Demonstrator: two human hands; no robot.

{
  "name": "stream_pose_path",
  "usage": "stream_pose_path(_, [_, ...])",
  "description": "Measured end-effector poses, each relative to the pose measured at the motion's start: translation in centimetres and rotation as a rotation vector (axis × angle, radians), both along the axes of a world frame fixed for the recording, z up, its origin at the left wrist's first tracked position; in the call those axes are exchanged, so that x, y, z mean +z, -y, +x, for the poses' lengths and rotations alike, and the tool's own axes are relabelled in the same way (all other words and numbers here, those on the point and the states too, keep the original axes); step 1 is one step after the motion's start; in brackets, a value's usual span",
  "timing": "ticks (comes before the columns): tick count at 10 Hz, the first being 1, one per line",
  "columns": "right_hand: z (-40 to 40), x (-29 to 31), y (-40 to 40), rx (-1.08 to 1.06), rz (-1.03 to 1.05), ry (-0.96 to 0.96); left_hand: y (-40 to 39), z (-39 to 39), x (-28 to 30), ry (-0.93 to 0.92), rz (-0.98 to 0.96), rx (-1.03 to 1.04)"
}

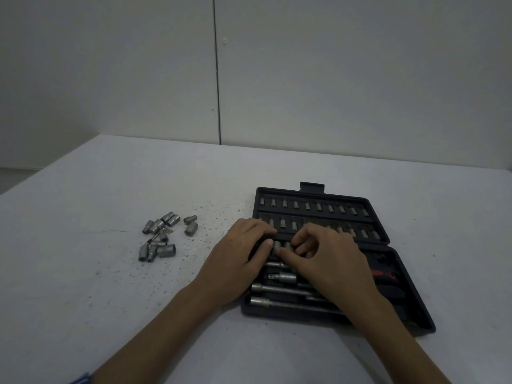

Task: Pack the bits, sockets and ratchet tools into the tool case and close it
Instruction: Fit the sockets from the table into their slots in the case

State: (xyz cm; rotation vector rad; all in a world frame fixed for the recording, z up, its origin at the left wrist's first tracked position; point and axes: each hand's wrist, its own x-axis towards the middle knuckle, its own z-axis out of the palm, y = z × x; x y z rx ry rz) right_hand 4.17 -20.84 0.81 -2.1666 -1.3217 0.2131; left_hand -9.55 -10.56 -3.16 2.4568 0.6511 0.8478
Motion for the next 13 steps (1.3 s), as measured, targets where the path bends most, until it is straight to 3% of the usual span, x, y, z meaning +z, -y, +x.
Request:
stream_pose_path(5, [0.3,0.0,0.0,-0.022,0.096,-0.096,-0.1,0.0,0.0,-0.002,0.003,0.0])
stream_pose_path(7, [0.6,0.6,0.0,0.003,0.184,-0.239,0.0,-0.1,0.0,-0.009,0.007,-0.001])
stream_pose_path(9, [1.2,0.9,0.2,0.093,0.142,-0.293,-0.1,0.0,0.0,-0.017,0.001,0.002])
stream_pose_path(13, [1.5,0.2,-0.1,0.216,0.139,-0.111,-0.2,0.0,0.0,-0.019,0.009,-0.008])
